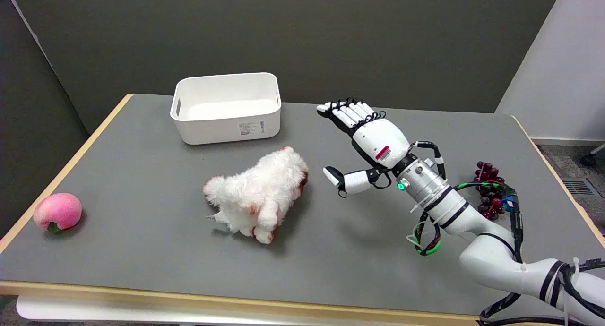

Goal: Pick up the plush toy.

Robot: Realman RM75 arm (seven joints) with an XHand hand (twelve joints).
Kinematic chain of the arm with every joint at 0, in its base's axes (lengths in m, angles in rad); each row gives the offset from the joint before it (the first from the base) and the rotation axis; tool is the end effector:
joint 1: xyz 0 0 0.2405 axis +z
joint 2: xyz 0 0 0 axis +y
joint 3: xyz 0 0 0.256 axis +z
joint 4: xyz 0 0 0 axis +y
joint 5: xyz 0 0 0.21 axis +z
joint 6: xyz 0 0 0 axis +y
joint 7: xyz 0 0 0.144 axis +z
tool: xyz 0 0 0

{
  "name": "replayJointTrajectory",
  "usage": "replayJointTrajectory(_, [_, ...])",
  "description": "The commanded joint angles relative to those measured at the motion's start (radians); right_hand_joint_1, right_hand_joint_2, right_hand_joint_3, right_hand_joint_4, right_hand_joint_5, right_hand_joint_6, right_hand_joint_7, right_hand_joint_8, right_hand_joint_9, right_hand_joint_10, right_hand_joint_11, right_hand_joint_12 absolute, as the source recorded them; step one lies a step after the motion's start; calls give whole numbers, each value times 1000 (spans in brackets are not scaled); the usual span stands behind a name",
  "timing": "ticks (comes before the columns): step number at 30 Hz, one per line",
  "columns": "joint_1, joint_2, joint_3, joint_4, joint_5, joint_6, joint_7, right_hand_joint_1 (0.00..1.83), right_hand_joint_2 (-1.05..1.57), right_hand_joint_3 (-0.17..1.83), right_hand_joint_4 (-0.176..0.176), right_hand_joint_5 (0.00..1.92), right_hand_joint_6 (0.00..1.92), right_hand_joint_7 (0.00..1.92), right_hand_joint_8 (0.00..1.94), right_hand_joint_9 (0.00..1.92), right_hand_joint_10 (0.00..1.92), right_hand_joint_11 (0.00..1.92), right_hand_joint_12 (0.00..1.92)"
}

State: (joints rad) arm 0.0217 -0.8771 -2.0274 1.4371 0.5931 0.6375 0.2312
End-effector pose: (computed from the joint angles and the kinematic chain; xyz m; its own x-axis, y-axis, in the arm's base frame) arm -0.2353 -0.3245 0.3073 0.9542 0.1973 0.2247 -0.1451 -0.3517 0.9248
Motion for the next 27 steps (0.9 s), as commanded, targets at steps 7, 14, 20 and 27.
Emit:
replayJointTrajectory(7, [3, 7, 33, 12, -30, -17, -9, 648, 580, 974, -12, 77, 360, 101, 343, 11, 610, -1, 1060])
replayJointTrajectory(14, [16, 33, 68, 69, -242, -150, -78, 661, 566, 964, -4, 63, 301, 83, 318, 12, 559, -1, 1030])
replayJointTrajectory(20, [72, 84, 43, 82, -438, -256, -33, 694, 568, 924, 3, -1, 10, -1, 29, -1, 197, -1, 828])
replayJointTrajectory(27, [224, 179, -112, 72, -601, -235, 164, 701, 574, 722, 24, -1, -1, -1, -1, -1, -1, -1, 676])
